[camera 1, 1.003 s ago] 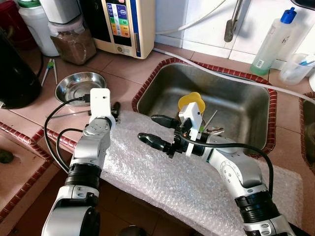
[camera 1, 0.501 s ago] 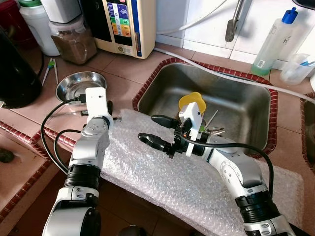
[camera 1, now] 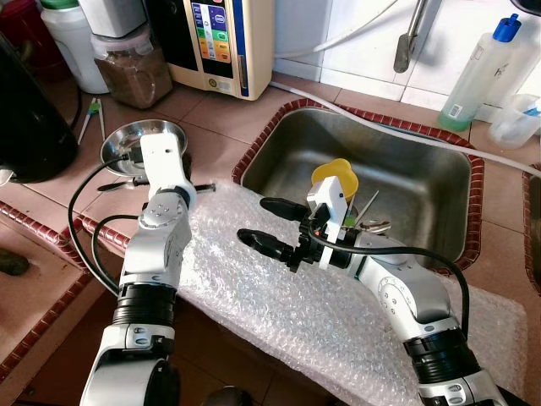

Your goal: Kitchen organization

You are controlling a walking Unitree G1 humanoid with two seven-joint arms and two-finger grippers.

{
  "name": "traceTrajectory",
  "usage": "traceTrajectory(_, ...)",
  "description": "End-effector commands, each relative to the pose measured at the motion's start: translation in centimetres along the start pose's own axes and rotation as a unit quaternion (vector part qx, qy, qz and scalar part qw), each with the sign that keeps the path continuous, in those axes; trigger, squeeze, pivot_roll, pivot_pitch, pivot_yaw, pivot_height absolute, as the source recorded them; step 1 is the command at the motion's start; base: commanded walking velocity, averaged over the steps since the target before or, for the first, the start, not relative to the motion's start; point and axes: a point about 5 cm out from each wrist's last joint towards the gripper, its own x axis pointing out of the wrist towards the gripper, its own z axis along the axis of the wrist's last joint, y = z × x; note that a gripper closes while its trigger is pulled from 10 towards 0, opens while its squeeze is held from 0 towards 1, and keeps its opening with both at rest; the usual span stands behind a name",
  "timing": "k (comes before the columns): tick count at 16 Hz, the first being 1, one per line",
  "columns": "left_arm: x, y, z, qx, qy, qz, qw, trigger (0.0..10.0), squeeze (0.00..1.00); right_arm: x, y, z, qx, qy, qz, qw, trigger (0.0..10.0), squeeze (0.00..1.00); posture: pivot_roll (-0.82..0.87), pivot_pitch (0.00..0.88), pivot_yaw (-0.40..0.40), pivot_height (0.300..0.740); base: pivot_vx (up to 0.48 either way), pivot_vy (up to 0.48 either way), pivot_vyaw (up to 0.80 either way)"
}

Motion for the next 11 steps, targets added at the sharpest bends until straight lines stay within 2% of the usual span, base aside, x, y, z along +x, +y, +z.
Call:
traceTrajectory(1, -0.3, -0.5, 0.5, -0.007, -0.005, -0.010, 1.000, 0.0, 0.00, 0.1, 0.0, 0.1, -0.008, -0.001, 0.001, 1.000, 10.0, 0.00, 0.02, 0.108, 0.045, 0.740, 0.000, 0.000, 0.00)
traceTrajectory(2, -0.4, -0.8, 0.7, -0.009, -0.008, -0.015, 1.000, 0.0, 0.00, 0.1, -0.1, 0.1, -0.009, -0.001, 0.000, 1.000, 10.0, 0.00, 0.02, 0.105, 0.044, 0.740, 0.000, 0.000, 0.00)
traceTrajectory(4, -0.8, -2.6, 2.7, -0.014, -0.040, -0.058, 0.997, 0.0, 0.00, 0.2, -0.3, 0.1, -0.012, -0.002, -0.008, 1.000, 10.0, 0.00, 0.02, 0.103, 0.042, 0.740, 0.000, 0.000, 0.00)
traceTrajectory(6, -0.9, -3.5, 3.9, -0.019, -0.057, -0.085, 0.995, 0.0, 0.00, 0.2, -0.8, 0.3, -0.017, -0.008, -0.028, 0.999, 10.0, 0.00, 0.02, 0.102, 0.042, 0.740, 0.000, 0.000, 0.00)
traceTrajectory(9, -1.1, -4.6, 5.8, -0.017, -0.086, -0.123, 0.989, 0.0, 0.00, -0.1, -2.8, 1.0, -0.025, -0.035, -0.113, 0.993, 10.0, 0.00, 0.02, 0.104, 0.044, 0.740, 0.000, 0.000, 0.00)
traceTrajectory(10, -1.1, -4.6, 5.9, -0.018, -0.087, -0.125, 0.988, 0.0, 0.00, -0.1, -3.0, 1.1, -0.026, -0.037, -0.120, 0.992, 10.0, 0.00, 0.02, 0.104, 0.044, 0.740, 0.000, 0.000, 0.00)
traceTrajectory(11, -1.1, -5.0, 6.6, -0.026, -0.095, -0.143, 0.985, 0.0, 0.00, -0.5, -4.2, 1.8, -0.033, -0.061, -0.176, 0.982, 10.0, 0.00, 0.02, 0.105, 0.045, 0.740, 0.000, 0.000, 0.00)
